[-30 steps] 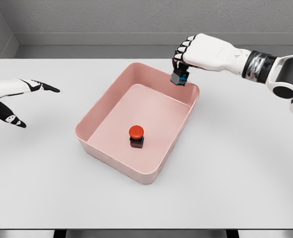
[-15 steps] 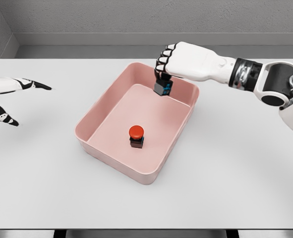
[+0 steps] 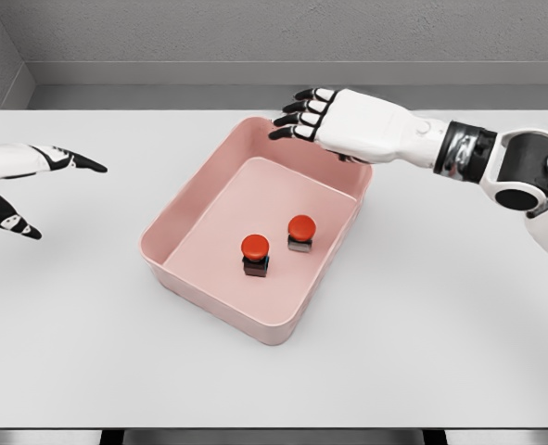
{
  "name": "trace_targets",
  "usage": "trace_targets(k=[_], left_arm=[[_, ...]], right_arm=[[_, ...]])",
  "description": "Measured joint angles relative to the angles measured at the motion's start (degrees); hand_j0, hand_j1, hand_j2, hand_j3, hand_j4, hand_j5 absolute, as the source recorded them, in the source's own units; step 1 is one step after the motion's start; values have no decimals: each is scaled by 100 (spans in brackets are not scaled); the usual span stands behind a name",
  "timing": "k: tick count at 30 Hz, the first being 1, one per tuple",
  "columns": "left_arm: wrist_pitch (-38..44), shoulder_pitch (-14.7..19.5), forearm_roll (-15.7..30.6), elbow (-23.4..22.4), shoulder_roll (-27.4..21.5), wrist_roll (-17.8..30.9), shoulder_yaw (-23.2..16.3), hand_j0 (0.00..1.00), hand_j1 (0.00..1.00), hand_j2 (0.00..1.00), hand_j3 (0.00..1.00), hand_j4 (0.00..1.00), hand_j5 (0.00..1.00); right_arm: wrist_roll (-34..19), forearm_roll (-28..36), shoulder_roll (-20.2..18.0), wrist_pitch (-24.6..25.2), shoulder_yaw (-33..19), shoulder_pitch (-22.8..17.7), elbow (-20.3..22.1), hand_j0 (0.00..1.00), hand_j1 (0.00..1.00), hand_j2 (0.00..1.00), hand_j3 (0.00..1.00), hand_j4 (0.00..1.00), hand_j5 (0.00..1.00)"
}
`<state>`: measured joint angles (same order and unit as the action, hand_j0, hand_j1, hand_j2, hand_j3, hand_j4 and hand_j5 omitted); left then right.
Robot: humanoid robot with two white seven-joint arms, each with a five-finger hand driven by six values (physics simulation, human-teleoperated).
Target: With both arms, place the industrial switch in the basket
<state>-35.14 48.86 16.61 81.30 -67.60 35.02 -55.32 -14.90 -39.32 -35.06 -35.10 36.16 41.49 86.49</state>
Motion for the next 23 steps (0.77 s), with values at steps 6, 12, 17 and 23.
trace_targets(k=[6, 12, 17, 23], left_arm=[[-1, -8, -69, 172, 14, 0, -2, 100, 100, 100, 100, 100, 100], [-1, -8, -126, 271, 6, 0, -10, 100, 100, 100, 100, 100, 100], [-1, 9, -177, 469, -26, 0, -1, 100, 100, 100, 100, 100, 100], [-2, -17, -158, 667, -396, 0, 121, 100, 100, 100, 100, 100, 100]], right_arm=[[-5, 291, -360, 1, -886, -457, -362, 100, 100, 100, 100, 100, 100], [-19, 508, -656, -3, -1527, -1723, -409, 100, 100, 100, 100, 100, 100], [-22, 552, -747, 1, -2411, -2180, -418, 100, 100, 100, 100, 100, 100], [-18, 578, -761, 2, -2774, -2224, -415, 100, 100, 100, 100, 100, 100]])
